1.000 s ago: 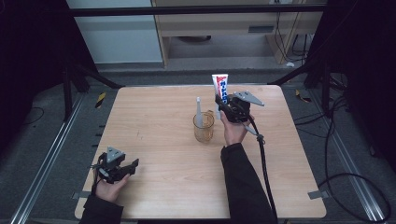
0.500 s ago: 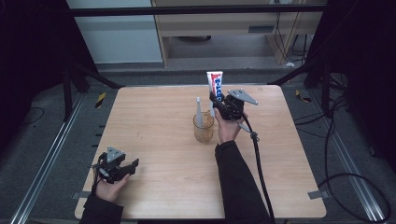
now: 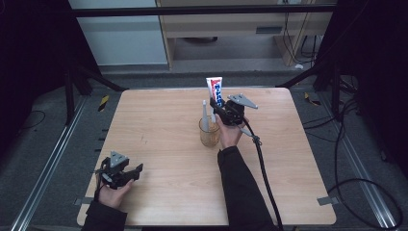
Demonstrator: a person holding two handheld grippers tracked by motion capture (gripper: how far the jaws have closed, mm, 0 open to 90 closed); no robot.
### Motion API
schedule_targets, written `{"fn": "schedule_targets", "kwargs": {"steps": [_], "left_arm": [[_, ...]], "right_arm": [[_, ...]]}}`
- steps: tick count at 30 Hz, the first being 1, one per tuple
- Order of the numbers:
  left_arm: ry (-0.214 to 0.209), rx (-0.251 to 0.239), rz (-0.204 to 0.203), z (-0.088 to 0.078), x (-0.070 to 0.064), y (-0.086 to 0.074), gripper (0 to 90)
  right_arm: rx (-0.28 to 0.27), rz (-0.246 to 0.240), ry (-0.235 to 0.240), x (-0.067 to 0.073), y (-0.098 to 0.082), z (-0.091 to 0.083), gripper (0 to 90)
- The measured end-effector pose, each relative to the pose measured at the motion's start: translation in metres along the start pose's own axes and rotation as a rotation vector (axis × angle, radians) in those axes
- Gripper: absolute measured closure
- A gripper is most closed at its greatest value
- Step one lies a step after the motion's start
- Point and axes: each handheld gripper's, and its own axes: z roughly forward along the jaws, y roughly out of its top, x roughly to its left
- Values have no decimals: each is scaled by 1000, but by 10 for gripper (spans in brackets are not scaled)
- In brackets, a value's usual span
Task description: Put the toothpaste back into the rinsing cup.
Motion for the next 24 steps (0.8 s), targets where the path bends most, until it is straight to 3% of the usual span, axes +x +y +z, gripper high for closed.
{"fn": "schedule_targets", "kwargs": {"steps": [24], "left_arm": [[-1,6,3,1,0,0,386]], "right_arm": [[92,-27,12,1,-24,9,654]]}}
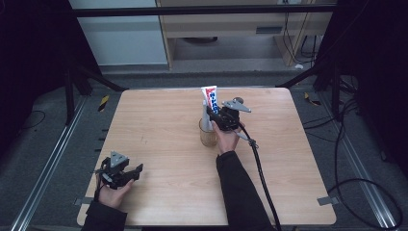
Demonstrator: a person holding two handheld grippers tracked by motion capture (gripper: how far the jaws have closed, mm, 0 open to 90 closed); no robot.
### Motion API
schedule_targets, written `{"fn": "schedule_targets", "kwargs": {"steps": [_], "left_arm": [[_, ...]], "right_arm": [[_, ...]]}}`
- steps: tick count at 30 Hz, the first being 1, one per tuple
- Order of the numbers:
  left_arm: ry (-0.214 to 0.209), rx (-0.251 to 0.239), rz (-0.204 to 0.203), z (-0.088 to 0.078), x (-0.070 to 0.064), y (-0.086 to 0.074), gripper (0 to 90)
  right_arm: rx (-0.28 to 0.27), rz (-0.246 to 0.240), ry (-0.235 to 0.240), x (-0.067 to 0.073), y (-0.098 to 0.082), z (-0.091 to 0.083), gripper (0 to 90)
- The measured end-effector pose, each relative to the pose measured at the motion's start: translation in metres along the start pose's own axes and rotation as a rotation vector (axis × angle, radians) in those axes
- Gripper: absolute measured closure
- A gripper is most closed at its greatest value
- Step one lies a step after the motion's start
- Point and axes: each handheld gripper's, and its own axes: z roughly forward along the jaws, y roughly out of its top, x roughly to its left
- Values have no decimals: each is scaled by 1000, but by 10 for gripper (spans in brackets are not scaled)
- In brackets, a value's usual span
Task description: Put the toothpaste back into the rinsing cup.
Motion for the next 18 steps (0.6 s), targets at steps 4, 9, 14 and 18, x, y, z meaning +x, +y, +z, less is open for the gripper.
{"fn": "schedule_targets", "kwargs": {"steps": [4,9,14,18], "left_arm": [[1,0,0,0,0,0,385],[2,0,0,0,0,0,386],[1,0,1,0,0,0,386],[1,1,2,0,0,0,386]], "right_arm": [[25,-12,8,1,-1,0,647],[45,-21,24,1,-1,-1,631],[61,-30,31,1,0,-3,615],[65,-40,35,1,0,-5,613]]}}
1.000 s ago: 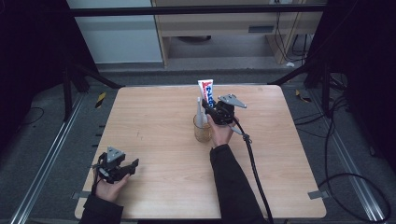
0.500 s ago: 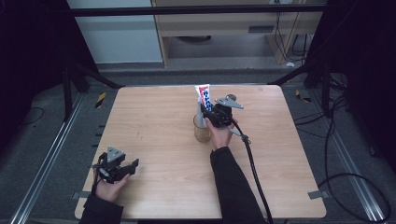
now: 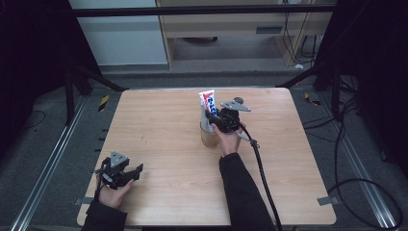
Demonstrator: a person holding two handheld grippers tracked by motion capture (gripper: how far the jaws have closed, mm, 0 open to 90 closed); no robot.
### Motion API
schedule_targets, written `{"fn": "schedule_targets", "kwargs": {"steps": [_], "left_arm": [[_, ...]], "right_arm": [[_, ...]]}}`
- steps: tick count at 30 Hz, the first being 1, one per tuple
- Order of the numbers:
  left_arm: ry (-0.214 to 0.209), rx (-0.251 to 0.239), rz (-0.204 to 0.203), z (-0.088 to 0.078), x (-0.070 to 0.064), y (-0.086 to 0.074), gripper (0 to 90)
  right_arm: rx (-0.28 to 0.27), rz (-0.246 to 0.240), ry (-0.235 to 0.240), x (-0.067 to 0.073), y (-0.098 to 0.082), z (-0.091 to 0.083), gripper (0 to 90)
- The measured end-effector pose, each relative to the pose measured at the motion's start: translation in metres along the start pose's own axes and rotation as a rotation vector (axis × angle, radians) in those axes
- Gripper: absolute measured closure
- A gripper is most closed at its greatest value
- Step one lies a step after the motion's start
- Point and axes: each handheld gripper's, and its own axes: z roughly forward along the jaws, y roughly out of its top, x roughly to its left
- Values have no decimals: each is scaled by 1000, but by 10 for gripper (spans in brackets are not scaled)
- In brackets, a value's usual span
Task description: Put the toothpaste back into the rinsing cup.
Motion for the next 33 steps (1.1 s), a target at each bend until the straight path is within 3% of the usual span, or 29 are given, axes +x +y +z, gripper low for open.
{"fn": "schedule_targets", "kwargs": {"steps": [13,18,23,26,28,33], "left_arm": [[-1,3,3,0,-1,0,386],[-2,4,3,0,-1,0,386],[-3,5,3,1,-1,0,386],[-2,4,4,1,-1,0,386],[-3,5,5,1,-1,0,386],[-4,7,8,1,-2,0,386]], "right_arm": [[29,-63,-11,0,-10,-12,578],[51,-57,-2,-3,-16,-13,564],[44,-57,5,-3,-19,-16,519],[2,-78,-15,-1,-14,-24,525],[-8,-69,-3,0,-9,-30,513],[53,-91,-13,-2,-6,-44,414]]}}
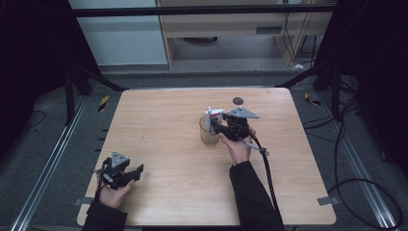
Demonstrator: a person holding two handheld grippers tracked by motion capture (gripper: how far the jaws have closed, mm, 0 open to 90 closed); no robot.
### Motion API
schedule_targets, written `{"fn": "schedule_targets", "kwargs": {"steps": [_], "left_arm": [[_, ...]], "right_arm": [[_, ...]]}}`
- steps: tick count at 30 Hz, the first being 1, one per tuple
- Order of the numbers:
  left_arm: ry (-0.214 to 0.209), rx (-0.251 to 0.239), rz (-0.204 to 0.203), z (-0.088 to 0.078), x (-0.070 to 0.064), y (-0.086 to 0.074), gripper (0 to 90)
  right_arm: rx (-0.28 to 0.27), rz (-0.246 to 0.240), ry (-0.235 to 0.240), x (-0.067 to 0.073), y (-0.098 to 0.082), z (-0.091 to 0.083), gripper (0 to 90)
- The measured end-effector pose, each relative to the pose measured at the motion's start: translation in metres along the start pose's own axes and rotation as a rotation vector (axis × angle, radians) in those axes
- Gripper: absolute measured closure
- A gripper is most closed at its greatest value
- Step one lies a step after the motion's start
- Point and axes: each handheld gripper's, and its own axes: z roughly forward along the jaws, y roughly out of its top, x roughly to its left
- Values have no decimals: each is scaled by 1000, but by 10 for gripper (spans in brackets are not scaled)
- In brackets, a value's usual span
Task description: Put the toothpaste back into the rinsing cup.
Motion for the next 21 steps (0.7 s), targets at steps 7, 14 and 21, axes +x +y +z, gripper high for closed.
{"fn": "schedule_targets", "kwargs": {"steps": [7,14,21], "left_arm": [[-4,7,1,1,0,0,384],[-14,13,6,1,-1,-1,381],[-30,27,14,3,-2,-1,367]], "right_arm": [[103,-49,-24,-8,-7,-23,195],[183,-73,-55,-22,-23,-49,137],[248,-94,-73,-37,-55,-81,125]]}}
